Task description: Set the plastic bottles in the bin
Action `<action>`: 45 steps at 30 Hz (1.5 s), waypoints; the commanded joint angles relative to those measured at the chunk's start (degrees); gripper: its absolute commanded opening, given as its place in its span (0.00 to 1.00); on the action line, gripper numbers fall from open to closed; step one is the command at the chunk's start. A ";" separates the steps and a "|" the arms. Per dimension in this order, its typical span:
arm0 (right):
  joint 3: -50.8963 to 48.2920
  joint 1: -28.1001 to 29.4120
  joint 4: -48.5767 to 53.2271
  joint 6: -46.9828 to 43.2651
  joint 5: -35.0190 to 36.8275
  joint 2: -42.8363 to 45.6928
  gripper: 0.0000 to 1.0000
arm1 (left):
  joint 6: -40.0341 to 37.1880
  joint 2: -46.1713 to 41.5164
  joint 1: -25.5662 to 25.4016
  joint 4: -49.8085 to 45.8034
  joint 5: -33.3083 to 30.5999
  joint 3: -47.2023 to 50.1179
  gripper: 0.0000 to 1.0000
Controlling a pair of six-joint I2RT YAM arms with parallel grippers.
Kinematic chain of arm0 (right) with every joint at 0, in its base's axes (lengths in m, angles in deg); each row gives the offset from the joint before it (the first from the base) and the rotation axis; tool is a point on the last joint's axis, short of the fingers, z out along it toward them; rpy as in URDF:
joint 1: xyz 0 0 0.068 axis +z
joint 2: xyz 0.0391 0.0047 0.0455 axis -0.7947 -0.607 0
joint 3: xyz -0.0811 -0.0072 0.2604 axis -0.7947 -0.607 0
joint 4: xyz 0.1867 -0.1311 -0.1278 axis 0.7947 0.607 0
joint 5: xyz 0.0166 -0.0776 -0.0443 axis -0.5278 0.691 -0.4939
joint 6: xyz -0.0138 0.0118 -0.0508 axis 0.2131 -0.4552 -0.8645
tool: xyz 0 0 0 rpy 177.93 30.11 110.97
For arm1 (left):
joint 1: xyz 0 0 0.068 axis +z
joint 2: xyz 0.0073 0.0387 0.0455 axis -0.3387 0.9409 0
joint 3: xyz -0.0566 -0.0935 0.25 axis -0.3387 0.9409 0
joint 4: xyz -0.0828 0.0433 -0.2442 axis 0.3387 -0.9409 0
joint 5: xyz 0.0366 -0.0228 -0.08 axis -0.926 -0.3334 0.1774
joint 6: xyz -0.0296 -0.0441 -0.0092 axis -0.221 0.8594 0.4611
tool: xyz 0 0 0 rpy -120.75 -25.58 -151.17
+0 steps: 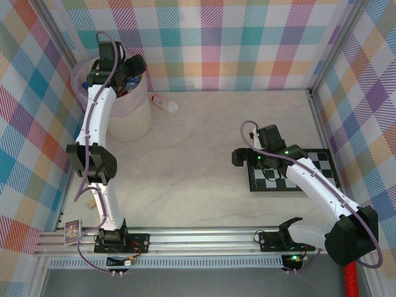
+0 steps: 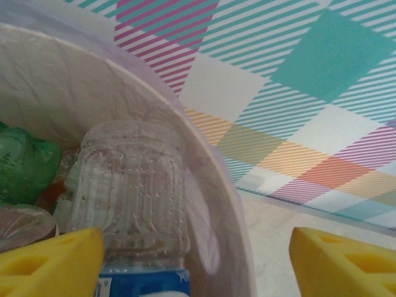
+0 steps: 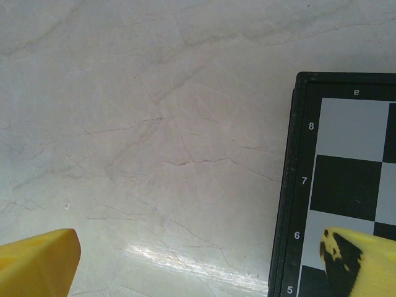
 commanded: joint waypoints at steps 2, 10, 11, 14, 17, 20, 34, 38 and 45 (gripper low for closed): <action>-0.03 -0.24 -0.69 0.47 -1.46 1.44 0.99 | -0.70 -9.14 -1.27 7.08 3.26 3.24 0.84; -0.22 -0.25 -1.35 0.94 -2.04 1.37 0.99 | -8.72 -14.26 -11.60 -1.47 -2.33 4.44 0.86; -0.23 -0.28 -1.40 0.98 -2.08 1.36 0.99 | -9.08 -14.53 -13.20 -1.78 -3.28 5.67 0.86; -0.09 -0.26 -0.75 0.94 -1.92 1.84 0.99 | -9.39 -14.74 -18.27 -0.85 -7.54 10.48 0.87; -0.14 -0.27 -0.21 0.91 -1.48 2.59 0.99 | -6.85 -12.73 -21.33 0.77 -10.59 13.86 0.88; -0.32 -0.30 0.05 0.98 -1.37 3.34 0.99 | -3.17 -8.79 -22.97 2.94 -13.26 15.43 0.90; -2.75 -0.25 0.32 0.55 -0.95 5.34 0.99 | -5.77 21.27 -23.47 2.56 -32.98 -2.38 1.00; -3.27 -0.26 0.89 0.05 -1.22 5.24 0.99 | -6.00 26.14 -22.74 4.07 -35.76 -5.84 1.00; -4.40 -0.25 2.34 -0.14 0.13 5.30 0.99 | -1.67 32.05 -19.85 6.90 -35.52 -9.01 1.00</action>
